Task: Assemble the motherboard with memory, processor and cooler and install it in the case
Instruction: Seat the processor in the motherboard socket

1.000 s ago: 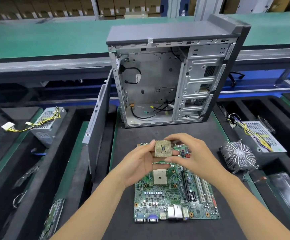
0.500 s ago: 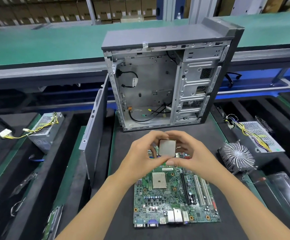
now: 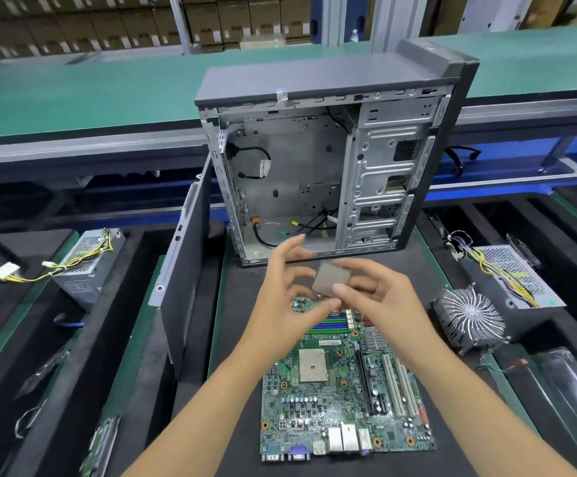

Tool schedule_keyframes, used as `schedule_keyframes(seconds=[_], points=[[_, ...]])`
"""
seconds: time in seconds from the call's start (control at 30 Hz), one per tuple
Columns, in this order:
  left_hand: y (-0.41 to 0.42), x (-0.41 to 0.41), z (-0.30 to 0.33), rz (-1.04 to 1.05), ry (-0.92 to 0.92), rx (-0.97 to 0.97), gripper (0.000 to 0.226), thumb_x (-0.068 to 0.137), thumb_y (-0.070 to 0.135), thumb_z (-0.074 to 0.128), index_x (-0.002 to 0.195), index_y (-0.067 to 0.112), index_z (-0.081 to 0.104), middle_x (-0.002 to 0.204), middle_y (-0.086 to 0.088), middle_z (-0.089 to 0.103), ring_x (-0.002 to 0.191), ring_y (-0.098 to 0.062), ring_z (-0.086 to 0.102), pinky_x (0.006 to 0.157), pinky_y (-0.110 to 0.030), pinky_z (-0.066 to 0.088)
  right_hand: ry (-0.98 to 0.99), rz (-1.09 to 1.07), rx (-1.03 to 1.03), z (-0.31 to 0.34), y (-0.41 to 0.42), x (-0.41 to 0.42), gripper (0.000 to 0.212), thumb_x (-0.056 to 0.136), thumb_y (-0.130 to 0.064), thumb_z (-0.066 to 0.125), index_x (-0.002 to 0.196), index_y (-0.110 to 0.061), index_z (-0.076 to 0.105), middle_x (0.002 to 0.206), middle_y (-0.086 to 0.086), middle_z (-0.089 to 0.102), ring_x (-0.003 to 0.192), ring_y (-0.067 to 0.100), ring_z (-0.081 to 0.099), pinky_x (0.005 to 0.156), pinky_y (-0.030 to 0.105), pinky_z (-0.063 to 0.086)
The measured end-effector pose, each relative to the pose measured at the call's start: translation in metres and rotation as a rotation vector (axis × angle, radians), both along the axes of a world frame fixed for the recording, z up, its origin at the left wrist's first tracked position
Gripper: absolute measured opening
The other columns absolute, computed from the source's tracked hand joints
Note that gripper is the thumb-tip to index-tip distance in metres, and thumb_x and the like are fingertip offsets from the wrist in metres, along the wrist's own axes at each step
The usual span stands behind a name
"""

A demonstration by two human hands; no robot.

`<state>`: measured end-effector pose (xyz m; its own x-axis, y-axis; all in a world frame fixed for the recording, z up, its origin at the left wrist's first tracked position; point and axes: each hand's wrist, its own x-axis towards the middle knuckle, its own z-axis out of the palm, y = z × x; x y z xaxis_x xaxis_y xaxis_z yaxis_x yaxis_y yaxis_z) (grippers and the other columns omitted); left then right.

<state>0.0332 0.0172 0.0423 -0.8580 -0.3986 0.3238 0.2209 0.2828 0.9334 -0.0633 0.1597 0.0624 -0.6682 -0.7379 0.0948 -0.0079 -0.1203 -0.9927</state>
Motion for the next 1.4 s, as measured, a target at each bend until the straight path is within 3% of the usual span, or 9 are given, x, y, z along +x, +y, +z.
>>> schedule_keyframes(seconds=[0.13,0.27,0.4,0.57,0.73,0.93,1.07,1.3,1.4], points=[[0.002,-0.004,-0.014,0.157,-0.179,0.259,0.008,0.088,0.021,0.067,0.087,0.014,0.067,0.085,-0.005,0.068,0.082,-0.017,0.061,0.078,-0.039,0.052,-0.221,-0.133,0.006,-0.012,-0.011,0.016,0.023,0.084,-0.002,0.067,0.105,0.000,0.058,0.094,0.016,0.072,0.083,0.027,0.071,0.070,0.026,0.057],[-0.009,-0.002,-0.008,0.037,-0.235,0.445,0.015,0.093,0.020,0.059,0.091,0.006,0.065,0.085,-0.007,0.067,0.082,-0.017,0.062,0.078,-0.036,0.052,0.009,0.062,0.289,-0.010,-0.008,0.011,0.026,0.081,-0.019,0.074,0.101,-0.012,0.058,0.089,0.001,0.073,0.076,0.020,0.072,0.067,0.031,0.059],[-0.025,-0.001,0.006,-0.042,-0.342,0.158,0.013,0.095,0.018,0.058,0.091,0.009,0.065,0.077,-0.007,0.065,0.068,-0.015,0.056,0.063,-0.026,0.048,0.264,0.036,0.450,0.005,-0.001,-0.011,0.033,0.075,-0.041,0.074,0.105,-0.031,0.062,0.090,-0.007,0.068,0.075,0.010,0.067,0.063,0.024,0.054],[-0.021,-0.006,0.014,-0.060,-0.389,-0.088,0.011,0.090,0.027,0.065,0.093,0.017,0.063,0.073,-0.006,0.069,0.059,-0.012,0.052,0.059,-0.028,0.043,0.097,0.186,0.383,0.003,-0.013,-0.012,0.028,0.084,-0.010,0.071,0.110,-0.014,0.063,0.071,0.005,0.070,0.062,0.014,0.066,0.057,0.019,0.049],[-0.025,0.009,0.007,-0.116,-0.500,0.318,0.031,0.095,0.030,0.056,0.102,0.002,0.067,0.094,-0.023,0.069,0.081,-0.025,0.067,0.073,-0.033,0.056,-0.034,0.171,0.327,-0.007,-0.004,-0.011,0.026,0.084,-0.002,0.068,0.107,-0.014,0.067,0.076,0.015,0.069,0.065,0.015,0.066,0.063,0.020,0.052],[-0.023,0.013,-0.007,-0.044,-0.530,0.312,0.017,0.090,0.011,0.065,0.096,-0.005,0.068,0.084,-0.021,0.072,0.072,-0.026,0.069,0.068,-0.028,0.059,0.777,0.236,0.660,-0.020,-0.009,-0.006,0.046,0.071,-0.036,0.080,0.114,-0.030,0.066,0.098,-0.015,0.053,0.084,0.004,0.053,0.077,0.017,0.040],[-0.025,0.017,-0.018,-0.050,-0.522,0.334,0.019,0.091,0.015,0.064,0.103,0.000,0.065,0.087,-0.020,0.072,0.078,-0.024,0.070,0.073,-0.030,0.059,0.874,0.218,0.690,-0.031,-0.015,-0.005,0.045,0.072,-0.046,0.076,0.113,-0.030,0.064,0.094,-0.015,0.050,0.090,0.006,0.051,0.082,0.028,0.046],[-0.039,0.044,-0.067,0.083,-0.621,-0.304,0.016,0.087,0.011,0.066,0.096,0.024,0.068,0.100,0.012,0.063,0.100,-0.009,0.057,0.092,-0.029,0.045,1.121,0.273,0.876,-0.084,-0.010,0.013,0.048,0.080,-0.054,0.063,0.122,-0.031,0.058,0.113,-0.011,0.053,0.111,0.012,0.042,0.088,0.028,0.030],[-0.036,0.051,-0.087,0.031,-0.660,-0.517,0.025,0.082,0.029,0.072,0.105,0.033,0.062,0.109,0.014,0.050,0.110,-0.006,0.041,0.102,-0.031,0.029,1.134,0.284,0.887,-0.100,-0.011,0.016,0.051,0.079,-0.055,0.064,0.124,-0.032,0.057,0.116,-0.012,0.052,0.111,0.011,0.041,0.094,0.030,0.029]])
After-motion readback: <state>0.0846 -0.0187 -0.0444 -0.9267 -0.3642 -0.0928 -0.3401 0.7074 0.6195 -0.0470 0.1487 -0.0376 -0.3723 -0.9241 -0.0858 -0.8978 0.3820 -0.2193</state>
